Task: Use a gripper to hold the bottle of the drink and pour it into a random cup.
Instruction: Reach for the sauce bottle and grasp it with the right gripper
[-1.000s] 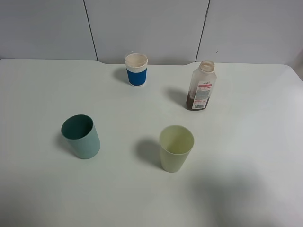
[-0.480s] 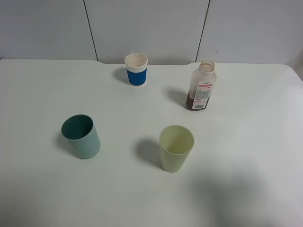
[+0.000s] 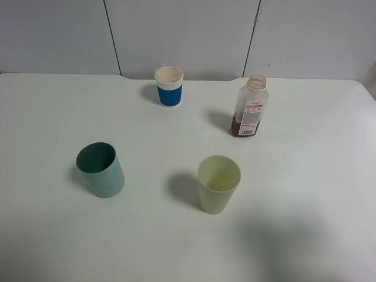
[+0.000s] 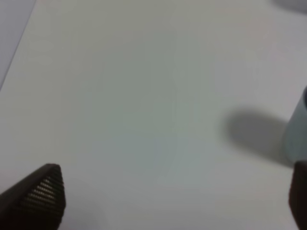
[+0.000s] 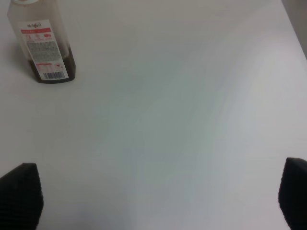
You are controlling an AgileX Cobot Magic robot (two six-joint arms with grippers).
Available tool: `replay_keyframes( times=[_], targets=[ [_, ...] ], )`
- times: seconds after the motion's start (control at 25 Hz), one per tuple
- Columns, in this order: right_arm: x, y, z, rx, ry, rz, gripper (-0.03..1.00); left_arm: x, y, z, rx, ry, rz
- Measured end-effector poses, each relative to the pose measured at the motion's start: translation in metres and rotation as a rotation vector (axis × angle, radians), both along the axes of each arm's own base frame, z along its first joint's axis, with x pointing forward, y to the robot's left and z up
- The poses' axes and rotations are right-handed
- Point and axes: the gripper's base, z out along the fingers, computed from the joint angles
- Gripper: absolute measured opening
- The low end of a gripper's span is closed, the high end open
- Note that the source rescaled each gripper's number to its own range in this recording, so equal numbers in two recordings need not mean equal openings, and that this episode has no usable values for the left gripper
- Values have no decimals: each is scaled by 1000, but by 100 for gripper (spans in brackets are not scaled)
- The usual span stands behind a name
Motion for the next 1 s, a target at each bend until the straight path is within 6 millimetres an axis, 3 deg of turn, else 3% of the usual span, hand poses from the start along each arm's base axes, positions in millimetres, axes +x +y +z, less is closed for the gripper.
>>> replay_keyframes(
  times=[0.24, 0.52, 1.0],
  targets=[
    [12, 0, 15, -1, 38, 0, 100, 0, 0, 0, 0, 0, 0],
    [48, 0, 41, -3, 61, 1, 100, 0, 0, 0, 0, 0, 0],
    [116, 0, 41, -96, 89, 49, 100, 0, 0, 0, 0, 0, 0]
  ],
)
